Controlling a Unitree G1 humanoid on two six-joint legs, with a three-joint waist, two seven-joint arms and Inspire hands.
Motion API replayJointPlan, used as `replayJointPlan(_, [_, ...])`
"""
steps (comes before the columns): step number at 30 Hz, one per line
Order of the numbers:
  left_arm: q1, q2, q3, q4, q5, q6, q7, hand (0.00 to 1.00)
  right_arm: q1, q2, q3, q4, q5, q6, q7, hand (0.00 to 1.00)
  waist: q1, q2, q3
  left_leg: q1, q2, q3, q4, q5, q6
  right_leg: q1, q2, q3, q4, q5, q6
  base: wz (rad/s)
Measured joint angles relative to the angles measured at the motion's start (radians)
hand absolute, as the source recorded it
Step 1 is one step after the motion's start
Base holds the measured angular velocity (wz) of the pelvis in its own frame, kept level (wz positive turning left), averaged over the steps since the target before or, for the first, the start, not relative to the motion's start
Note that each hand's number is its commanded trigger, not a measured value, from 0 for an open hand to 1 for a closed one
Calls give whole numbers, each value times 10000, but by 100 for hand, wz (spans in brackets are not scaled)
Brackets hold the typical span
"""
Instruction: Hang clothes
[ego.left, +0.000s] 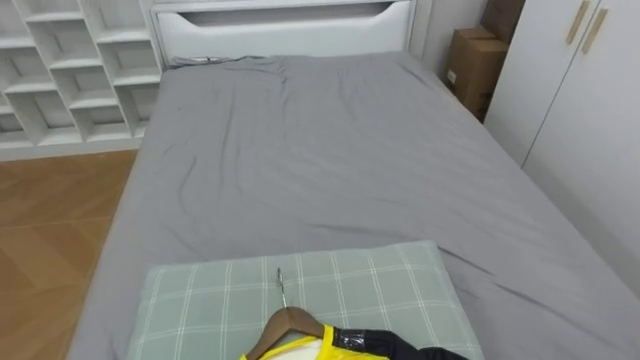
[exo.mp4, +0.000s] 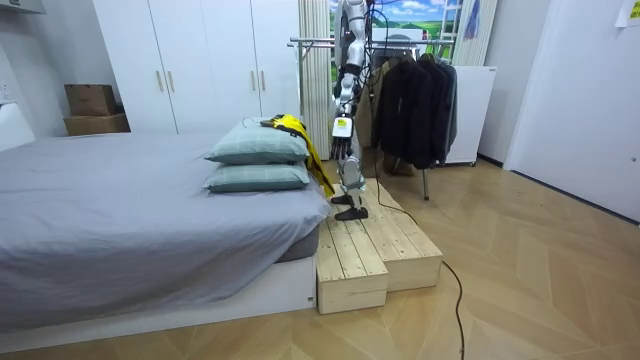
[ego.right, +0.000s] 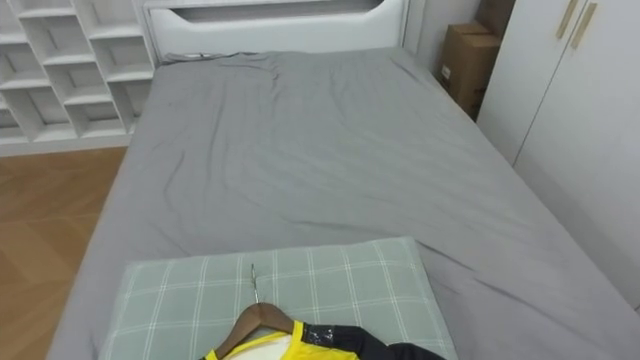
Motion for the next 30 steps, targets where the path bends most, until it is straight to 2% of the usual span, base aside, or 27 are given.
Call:
replayJointPlan(7, [-127,10,376,-176,16,-519,1806,0,30,-19,137,4,-31,13,-130,0,3,-35,14,37,-1,7,-40,0,1,15,5,8,0,-1,0,0])
replayJointPlan(11, [-115,23,433,-343,18,-858,2488,0,24,-12,137,-4,-215,-12,-92,0,-3,-80,3,46,-2,8,-65,4,1,18,5,4,-5,-1,1,0])
replayJointPlan(15, [-22,25,379,-1023,500,-1254,3055,0,-6,-11,128,-44,-452,-264,-41,0,-39,-172,-20,34,-14,-51,-83,6,1,37,0,-52,-50,0,2,2])
replayJointPlan(17, [136,22,238,-1798,1002,-1347,3244,0,0,-27,162,-44,-456,-359,-43,0,-32,-213,-18,19,-15,-81,-81,6,0,32,3,-41,-51,0,3,6])
replayJointPlan(19, [39,54,-113,-2255,1488,-1626,3462,0,-86,-75,287,-44,-533,-431,-43,0,-7,-206,-25,19,-21,-106,-81,6,1,36,2,-15,-50,2,5,0])
replayJointPlan(22, [3,69,-539,-2474,1999,-1934,3657,0,-171,-78,288,-49,-789,-604,-36,0,-66,-149,-32,28,-20,-87,-90,6,1,33,6,9,-57,3,7,0])
replayJointPlan(26, [4,62,-947,-2532,2759,-2008,3771,0,-171,-92,289,-57,-816,-709,-38,0,-203,-97,-35,-32,-15,-65,-93,5,0,-47,8,-2,-64,3,7,0])
replayJointPlan(28, [-2,64,-1227,-2538,3175,-2060,3937,0,-182,-105,301,-62,-816,-776,-33,0,-248,-85,-72,-111,-16,-55,-92,5,-1,-111,8,0,-64,4,8,0])
replayJointPlan(30, [-16,63,-1400,-2560,3473,-2164,4012,0,-192,-120,310,-59,-813,-833,-14,0,-263,-63,-75,-121,-16,-10,-77,6,0,-141,7,22,-65,5,9,-5])
